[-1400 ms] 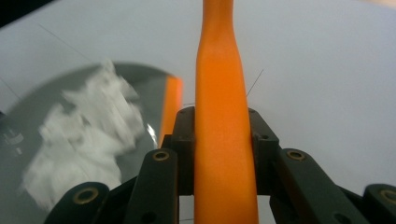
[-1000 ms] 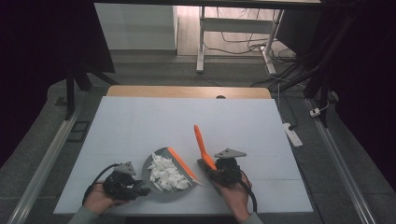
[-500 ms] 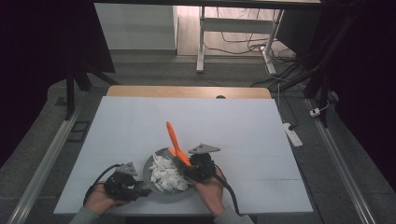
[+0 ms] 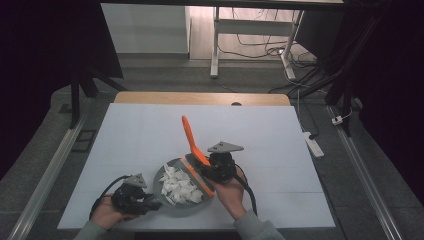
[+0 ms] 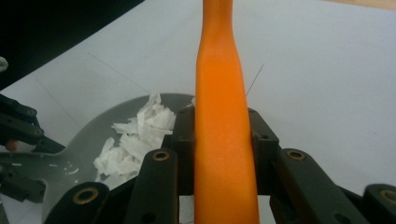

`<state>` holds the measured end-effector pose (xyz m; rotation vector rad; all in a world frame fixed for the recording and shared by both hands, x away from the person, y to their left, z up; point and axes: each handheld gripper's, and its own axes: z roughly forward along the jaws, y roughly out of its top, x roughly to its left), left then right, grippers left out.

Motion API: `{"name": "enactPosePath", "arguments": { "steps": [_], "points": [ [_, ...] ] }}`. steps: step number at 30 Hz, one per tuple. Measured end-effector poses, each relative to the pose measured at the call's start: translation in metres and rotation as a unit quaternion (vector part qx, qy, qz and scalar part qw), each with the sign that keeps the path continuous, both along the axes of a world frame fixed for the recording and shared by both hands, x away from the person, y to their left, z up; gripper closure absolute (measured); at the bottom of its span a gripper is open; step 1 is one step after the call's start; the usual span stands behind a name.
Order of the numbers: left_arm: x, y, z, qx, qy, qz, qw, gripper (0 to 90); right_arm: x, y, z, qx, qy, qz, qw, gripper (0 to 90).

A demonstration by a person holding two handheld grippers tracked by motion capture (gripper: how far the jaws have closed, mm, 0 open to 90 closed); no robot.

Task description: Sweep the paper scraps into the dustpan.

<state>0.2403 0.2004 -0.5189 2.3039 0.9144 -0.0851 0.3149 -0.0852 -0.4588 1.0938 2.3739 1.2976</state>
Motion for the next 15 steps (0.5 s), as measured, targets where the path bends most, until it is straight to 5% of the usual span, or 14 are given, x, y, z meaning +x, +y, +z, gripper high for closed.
{"name": "enactPosePath", "arguments": {
  "steps": [3, 5, 8, 12, 15],
  "points": [
    [0.000, 0.000, 0.000, 0.001, 0.000, 0.000, 1.0000, 61.4, 0.002, -0.001, -0.003, -0.018, 0.029, 0.035, 0.9988, 70.3],
    [0.000, 0.000, 0.000, 0.000, 0.000, 0.000, 1.0000, 61.4, -0.001, 0.003, -0.007, -0.048, 0.026, 0.047, 0.9974, 70.3],
    [0.000, 0.000, 0.000, 0.001, 0.000, 0.000, 1.0000, 61.4, 0.000, 0.005, -0.014, -0.060, 0.040, 0.062, 0.9954, 70.3],
    [0.000, 0.000, 0.000, 0.001, 0.000, 0.000, 1.0000, 61.4, 0.003, 0.008, -0.024, -0.083, 0.044, 0.056, 0.9940, 70.3],
    [0.000, 0.000, 0.000, 0.001, -0.001, 0.000, 1.0000, 61.4, 0.008, 0.007, -0.026, -0.063, 0.033, 0.032, 0.9970, 70.3]
  ]
}}
